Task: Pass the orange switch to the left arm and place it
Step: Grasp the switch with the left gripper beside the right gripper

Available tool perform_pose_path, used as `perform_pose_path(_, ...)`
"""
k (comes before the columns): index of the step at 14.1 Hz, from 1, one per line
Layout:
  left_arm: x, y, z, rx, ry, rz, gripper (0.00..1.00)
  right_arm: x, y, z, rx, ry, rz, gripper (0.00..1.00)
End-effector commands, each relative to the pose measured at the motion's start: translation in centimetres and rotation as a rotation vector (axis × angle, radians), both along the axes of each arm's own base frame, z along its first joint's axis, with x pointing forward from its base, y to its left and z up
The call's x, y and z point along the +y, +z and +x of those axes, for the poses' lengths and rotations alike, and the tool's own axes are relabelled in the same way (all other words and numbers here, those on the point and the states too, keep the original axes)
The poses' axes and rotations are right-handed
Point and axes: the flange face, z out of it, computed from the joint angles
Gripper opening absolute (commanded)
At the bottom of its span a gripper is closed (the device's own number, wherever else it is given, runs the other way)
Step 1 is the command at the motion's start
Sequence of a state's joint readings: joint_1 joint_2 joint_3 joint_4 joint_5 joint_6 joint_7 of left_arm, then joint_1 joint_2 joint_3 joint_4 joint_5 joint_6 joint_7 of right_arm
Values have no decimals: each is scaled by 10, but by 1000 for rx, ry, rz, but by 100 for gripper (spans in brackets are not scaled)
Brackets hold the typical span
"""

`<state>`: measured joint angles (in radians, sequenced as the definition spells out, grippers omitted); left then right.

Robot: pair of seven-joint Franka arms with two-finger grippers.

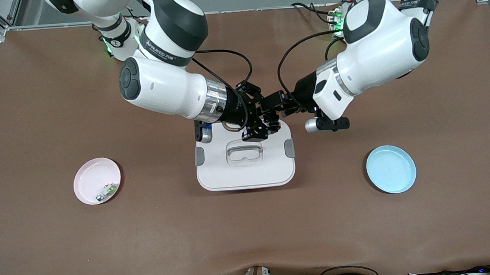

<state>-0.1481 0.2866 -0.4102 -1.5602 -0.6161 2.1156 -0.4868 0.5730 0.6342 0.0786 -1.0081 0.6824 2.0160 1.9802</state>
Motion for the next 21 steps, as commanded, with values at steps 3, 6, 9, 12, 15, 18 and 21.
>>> perform_pose_path(3,8,-1,3,-3,-8,2,100,5,7,-1,0,-16,7,0)
perform_pose_path(6,16,5,7,-11,6,0,100,5,7,-1,0,-16,7,0)
perform_pose_path(9,17,5,7,-6,9,0,100,5,7,-1,0,-16,7,0)
perform_pose_path(12,16,5,6,-1,13,0,61,5,7,-1,0,-16,7,0)
perform_pose_path(15,14,4,5,3,12,0,27,5,7,-1,0,-16,7,0)
perform_pose_path(18,12,3,5,9,14,-1,3,5,7,0,-2,-16,8,0)
perform_pose_path(21,10,3,4,31,36,-1,0,4,8,0,-5,-21,10,0)
